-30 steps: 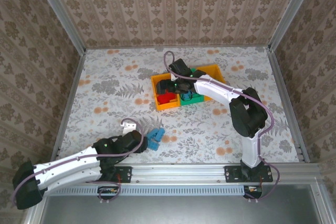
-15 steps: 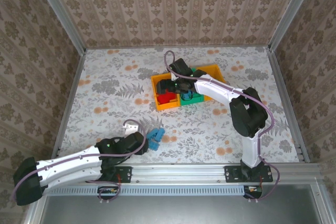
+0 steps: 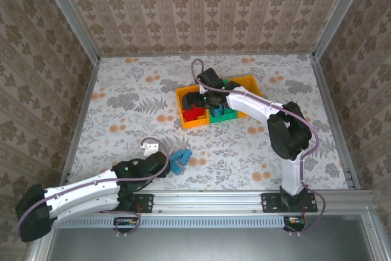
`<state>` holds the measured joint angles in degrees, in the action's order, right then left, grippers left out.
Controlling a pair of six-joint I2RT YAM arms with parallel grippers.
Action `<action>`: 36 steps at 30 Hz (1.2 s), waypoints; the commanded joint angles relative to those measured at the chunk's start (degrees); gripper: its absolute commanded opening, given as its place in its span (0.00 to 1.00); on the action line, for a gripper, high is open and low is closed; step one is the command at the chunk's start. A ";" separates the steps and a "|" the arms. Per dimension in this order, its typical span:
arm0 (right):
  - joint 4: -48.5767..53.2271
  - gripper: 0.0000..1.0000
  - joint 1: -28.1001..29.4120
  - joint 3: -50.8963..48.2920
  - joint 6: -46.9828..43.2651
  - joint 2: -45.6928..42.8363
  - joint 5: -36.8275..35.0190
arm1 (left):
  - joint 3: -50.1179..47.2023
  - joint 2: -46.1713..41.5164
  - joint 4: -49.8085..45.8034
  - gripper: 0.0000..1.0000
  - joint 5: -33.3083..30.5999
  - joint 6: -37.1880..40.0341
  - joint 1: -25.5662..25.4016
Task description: Sort the legos into containers by color
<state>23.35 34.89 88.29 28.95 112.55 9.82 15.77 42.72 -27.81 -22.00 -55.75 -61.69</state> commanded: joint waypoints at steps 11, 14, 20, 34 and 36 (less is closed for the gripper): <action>1.91 0.94 -0.86 -1.01 1.20 1.40 0.38 | -1.01 0.72 2.45 0.43 0.72 1.02 4.60; 1.92 0.94 -0.88 -1.10 1.29 1.43 0.46 | -1.00 0.79 2.40 0.44 1.95 0.26 4.58; 1.97 0.94 -0.86 -1.45 1.21 1.35 0.39 | -1.48 1.39 1.34 0.52 6.10 -4.53 4.44; 0.61 0.94 -0.77 -1.54 1.36 0.22 0.97 | 1.14 8.54 2.60 0.36 4.86 -4.72 4.82; 0.30 0.94 -0.79 -1.56 1.45 -0.30 0.90 | 1.45 9.21 2.21 0.32 4.84 -4.93 4.98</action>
<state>23.09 34.85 88.25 29.23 112.55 9.98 16.64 50.68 -22.87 -17.39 -60.47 -57.25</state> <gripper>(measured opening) 0.938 0.331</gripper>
